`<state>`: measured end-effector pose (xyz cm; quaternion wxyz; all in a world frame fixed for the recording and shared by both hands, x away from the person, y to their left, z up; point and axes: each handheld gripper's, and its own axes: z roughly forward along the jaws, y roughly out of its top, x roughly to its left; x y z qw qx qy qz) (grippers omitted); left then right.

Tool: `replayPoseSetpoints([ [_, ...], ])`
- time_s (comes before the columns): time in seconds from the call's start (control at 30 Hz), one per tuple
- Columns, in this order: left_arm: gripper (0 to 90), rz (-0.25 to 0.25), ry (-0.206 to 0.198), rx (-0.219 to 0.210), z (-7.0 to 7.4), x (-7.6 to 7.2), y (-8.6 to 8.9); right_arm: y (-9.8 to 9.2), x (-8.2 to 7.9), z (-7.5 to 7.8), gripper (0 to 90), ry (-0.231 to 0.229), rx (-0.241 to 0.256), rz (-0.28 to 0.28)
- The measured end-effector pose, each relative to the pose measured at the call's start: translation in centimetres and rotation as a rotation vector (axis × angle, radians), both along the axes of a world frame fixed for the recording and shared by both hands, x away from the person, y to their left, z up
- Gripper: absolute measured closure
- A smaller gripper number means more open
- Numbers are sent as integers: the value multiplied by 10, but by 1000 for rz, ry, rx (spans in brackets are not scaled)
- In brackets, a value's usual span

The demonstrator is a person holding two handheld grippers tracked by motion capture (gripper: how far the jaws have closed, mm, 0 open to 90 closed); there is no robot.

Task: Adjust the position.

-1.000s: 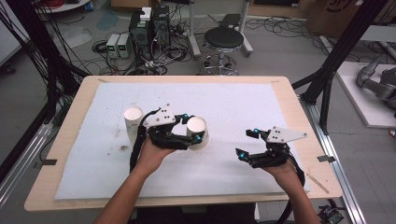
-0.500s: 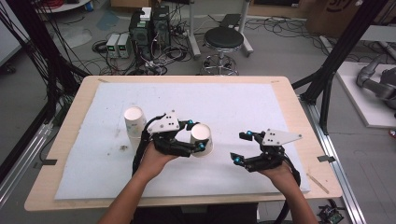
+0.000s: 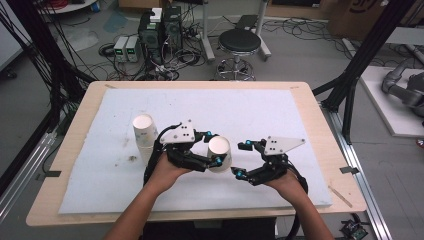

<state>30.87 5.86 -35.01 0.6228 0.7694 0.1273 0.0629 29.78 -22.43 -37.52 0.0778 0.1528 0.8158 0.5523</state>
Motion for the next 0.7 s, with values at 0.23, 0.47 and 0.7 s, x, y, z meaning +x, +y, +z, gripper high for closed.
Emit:
replayPoseSetpoints([
  [0.23, 356, -24, 1, 0, 0, -1, -3, 12, 1, -3, 189, 7, -1, 38],
  [0.47, 358, -48, 12, -7, -2, -2, -8, 19, 2, -7, 189, 17, -1, 61],
  [0.7, 359, -76, 24, -31, -4, -1, -11, 22, 3, -11, 233, 37, 23, 86],
])
